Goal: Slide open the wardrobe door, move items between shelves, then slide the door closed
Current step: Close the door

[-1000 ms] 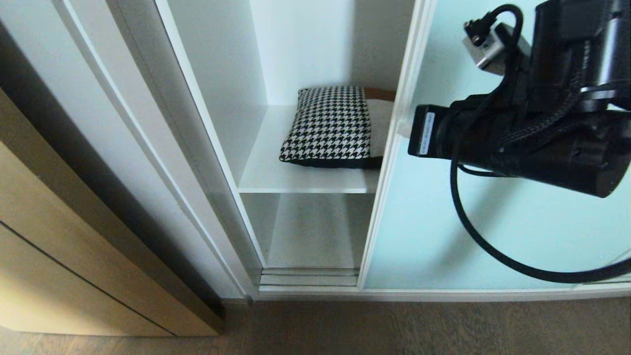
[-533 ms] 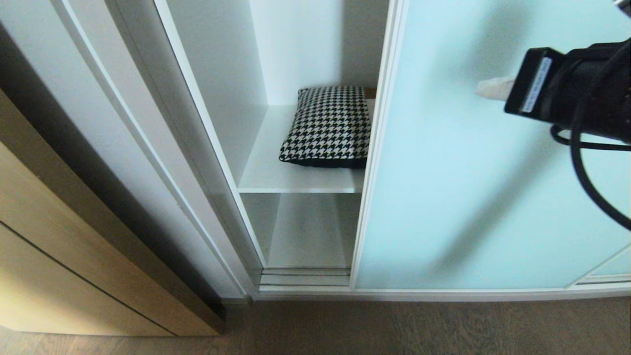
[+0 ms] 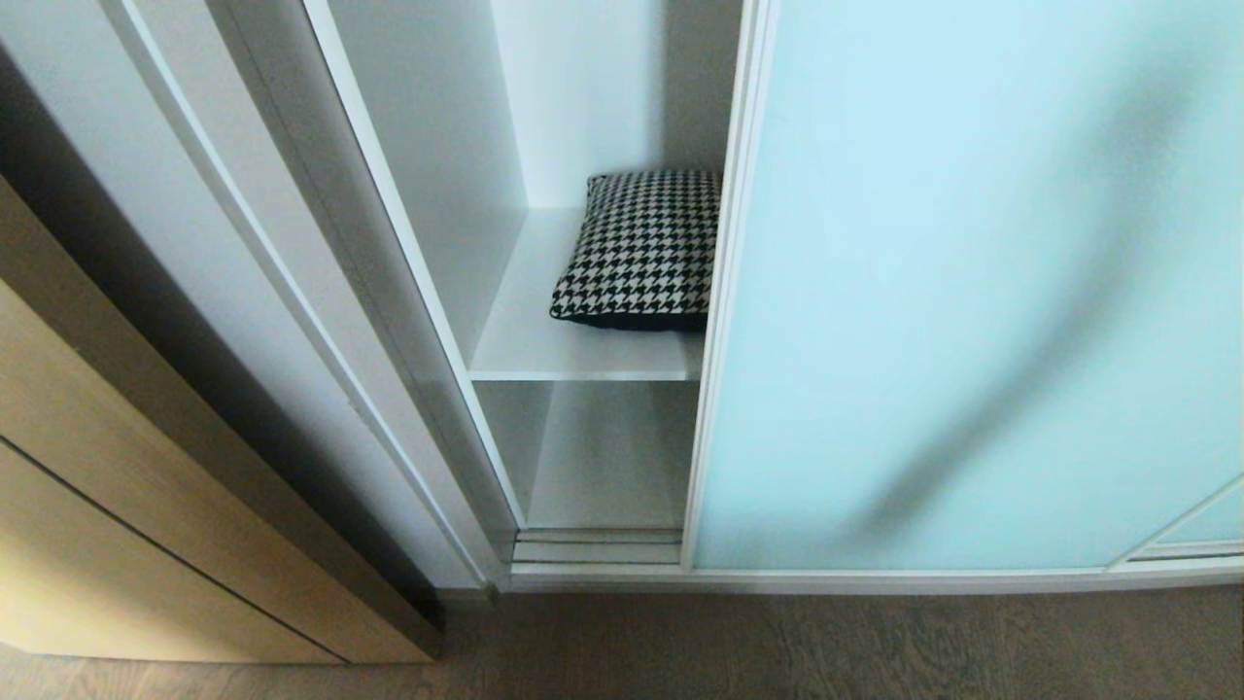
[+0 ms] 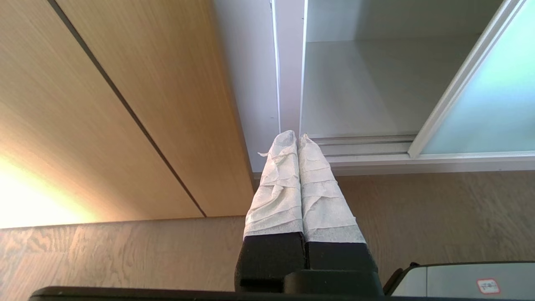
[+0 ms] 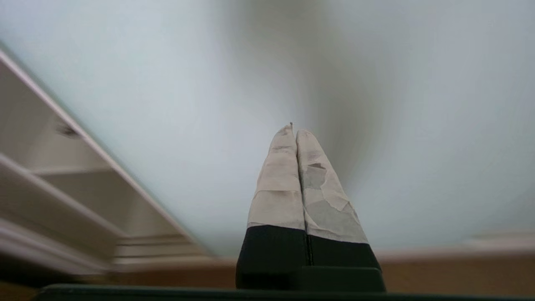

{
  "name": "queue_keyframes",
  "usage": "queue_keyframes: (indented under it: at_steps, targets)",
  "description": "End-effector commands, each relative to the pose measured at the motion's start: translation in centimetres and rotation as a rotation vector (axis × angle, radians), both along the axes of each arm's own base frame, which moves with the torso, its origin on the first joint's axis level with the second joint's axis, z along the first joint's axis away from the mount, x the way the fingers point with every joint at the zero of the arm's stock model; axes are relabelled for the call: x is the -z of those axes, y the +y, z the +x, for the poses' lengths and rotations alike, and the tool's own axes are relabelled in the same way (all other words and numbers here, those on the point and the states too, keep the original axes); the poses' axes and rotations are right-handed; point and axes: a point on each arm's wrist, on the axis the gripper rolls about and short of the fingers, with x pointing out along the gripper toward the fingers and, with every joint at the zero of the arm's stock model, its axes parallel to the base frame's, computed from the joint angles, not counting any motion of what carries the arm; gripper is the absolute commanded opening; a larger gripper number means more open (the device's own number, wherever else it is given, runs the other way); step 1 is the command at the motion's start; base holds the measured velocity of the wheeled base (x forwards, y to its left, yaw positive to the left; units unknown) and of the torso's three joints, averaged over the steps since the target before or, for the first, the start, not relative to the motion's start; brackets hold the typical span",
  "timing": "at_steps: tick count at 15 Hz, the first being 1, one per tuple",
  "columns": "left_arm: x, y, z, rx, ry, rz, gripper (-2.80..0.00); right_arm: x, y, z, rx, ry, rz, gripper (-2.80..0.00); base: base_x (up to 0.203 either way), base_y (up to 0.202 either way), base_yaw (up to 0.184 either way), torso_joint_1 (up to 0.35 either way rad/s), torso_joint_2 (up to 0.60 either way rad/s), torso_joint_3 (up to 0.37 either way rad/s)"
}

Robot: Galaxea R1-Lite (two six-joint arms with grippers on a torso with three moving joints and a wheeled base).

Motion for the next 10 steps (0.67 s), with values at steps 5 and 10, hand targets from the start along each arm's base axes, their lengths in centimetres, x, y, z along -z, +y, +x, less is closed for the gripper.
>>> queue_keyframes:
  at_steps: [5, 10]
  targets:
    - [0.0, 0.0, 0.0, 0.001, 0.004, 0.001, -2.80, 14.9, -1.8, -9.0, 0.163, 0.048, -0.081, -2.80, 0.000, 0.000, 0.000, 0.000, 0.00, 0.000]
    - [0.0, 0.0, 0.0, 0.001, 0.002, 0.000, -2.80, 22.1, -1.3, -10.0, 0.071, 0.135, -0.097, -2.80, 0.000, 0.000, 0.000, 0.000, 0.00, 0.000]
